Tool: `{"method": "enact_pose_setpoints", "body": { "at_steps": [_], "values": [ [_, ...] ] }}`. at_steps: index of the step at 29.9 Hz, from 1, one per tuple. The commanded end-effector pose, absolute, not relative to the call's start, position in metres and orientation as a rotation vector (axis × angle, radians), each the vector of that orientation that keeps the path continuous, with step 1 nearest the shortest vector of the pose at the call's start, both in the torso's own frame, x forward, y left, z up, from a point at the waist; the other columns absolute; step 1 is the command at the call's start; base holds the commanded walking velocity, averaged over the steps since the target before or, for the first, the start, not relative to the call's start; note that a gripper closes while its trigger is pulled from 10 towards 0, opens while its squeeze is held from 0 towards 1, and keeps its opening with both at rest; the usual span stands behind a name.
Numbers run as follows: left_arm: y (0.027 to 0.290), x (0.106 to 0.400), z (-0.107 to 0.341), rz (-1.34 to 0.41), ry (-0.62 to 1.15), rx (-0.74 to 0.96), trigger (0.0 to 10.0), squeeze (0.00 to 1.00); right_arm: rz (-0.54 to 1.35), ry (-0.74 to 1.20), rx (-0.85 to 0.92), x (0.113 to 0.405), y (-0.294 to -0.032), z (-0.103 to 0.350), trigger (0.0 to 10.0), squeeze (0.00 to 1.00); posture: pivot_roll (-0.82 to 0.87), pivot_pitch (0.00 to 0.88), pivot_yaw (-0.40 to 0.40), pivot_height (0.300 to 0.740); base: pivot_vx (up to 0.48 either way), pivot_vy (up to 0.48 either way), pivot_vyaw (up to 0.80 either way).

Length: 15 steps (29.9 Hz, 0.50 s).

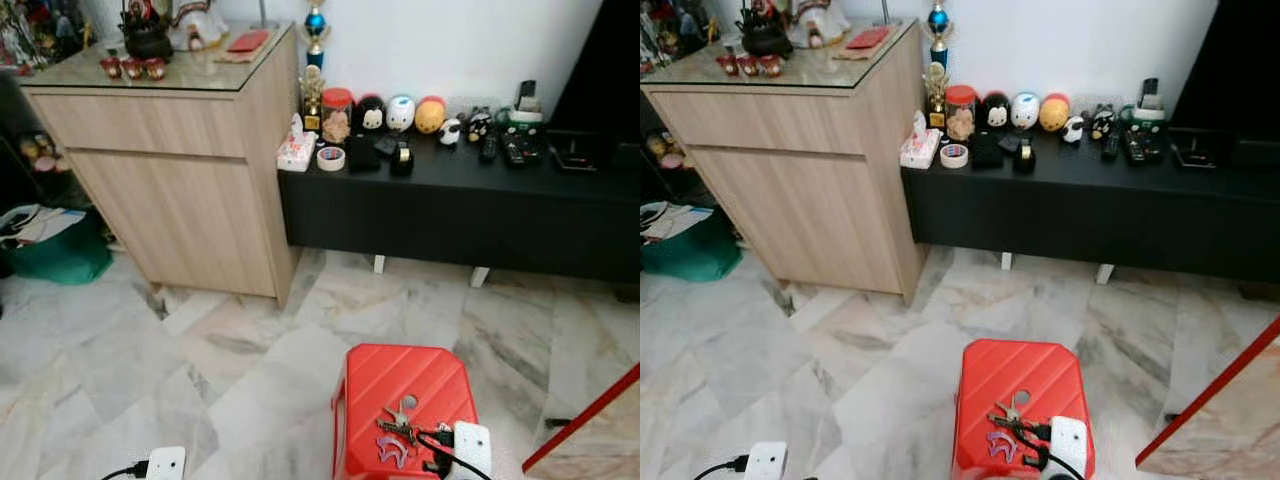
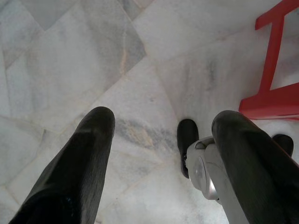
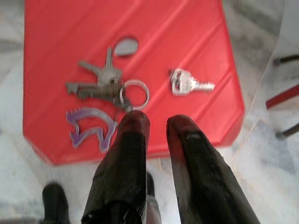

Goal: Hang keys on a hook

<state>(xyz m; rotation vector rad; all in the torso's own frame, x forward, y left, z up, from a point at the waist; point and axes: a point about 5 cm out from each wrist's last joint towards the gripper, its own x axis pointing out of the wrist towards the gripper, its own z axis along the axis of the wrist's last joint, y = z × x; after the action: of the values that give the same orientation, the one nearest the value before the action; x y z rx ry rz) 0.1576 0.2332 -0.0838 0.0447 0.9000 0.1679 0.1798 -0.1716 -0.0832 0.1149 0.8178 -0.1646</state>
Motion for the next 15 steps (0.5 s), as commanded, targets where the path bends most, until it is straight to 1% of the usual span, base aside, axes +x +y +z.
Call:
{"method": "enact_pose_setpoints", "body": {
  "at_steps": [1, 6, 10, 11, 12, 13, 14, 15],
  "values": [
    [0.238, 0.153, -0.085, 0.191, 0.910, 0.044, 10.0, 0.00, -0.166, 0.771, 0.126, 0.181, -0.174, -0.081, 10.0, 0.00, 0.00, 0.000, 0.008, 0.740, 0.000, 0.000, 0.00],
    [0.239, 0.152, -0.085, 0.194, 0.906, 0.046, 10.0, 0.00, -0.094, 0.700, 0.092, 0.187, -0.172, -0.075, 10.0, 0.00, -0.01, 0.000, 0.005, 0.740, 0.000, 0.000, 0.00],
    [0.240, 0.152, -0.084, 0.208, 0.888, 0.046, 10.0, 0.00, -0.090, 0.664, 0.107, 0.187, -0.173, -0.073, 10.0, 0.00, -0.01, 0.000, 0.000, 0.740, 0.000, 0.000, 0.00],
    [0.241, 0.153, -0.083, 0.208, 0.879, 0.054, 10.0, 0.00, -0.076, 0.551, 0.087, 0.219, -0.171, -0.054, 10.0, 0.00, -0.01, 0.000, 0.000, 0.740, 0.000, 0.000, 0.00],
    [0.242, 0.157, -0.081, 0.208, 0.861, 0.069, 10.0, 0.00, -0.053, 0.388, 0.063, 0.260, -0.165, -0.022, 10.0, 0.00, -0.01, 0.000, 0.000, 0.740, 0.000, 0.000, 0.00],
    [0.243, 0.160, -0.078, 0.211, 0.841, 0.071, 10.0, 0.00, -0.044, 0.348, 0.055, 0.270, -0.163, -0.013, 10.0, 0.00, -0.01, 0.000, 0.000, 0.740, 0.000, 0.000, 0.00],
    [0.243, 0.160, -0.078, 0.211, 0.841, 0.071, 10.0, 0.00, -0.044, 0.348, 0.055, 0.270, -0.163, -0.013, 10.0, 0.00, -0.01, 0.000, 0.000, 0.740, 0.000, 0.000, 0.00],
    [0.245, 0.169, -0.073, 0.225, 0.796, 0.066, 10.0, 0.00, -0.031, 0.339, 0.049, 0.273, -0.160, -0.010, 10.0, 0.00, -0.01, 0.000, -0.003, 0.740, 0.000, 0.000, 0.00]
  ]
}}
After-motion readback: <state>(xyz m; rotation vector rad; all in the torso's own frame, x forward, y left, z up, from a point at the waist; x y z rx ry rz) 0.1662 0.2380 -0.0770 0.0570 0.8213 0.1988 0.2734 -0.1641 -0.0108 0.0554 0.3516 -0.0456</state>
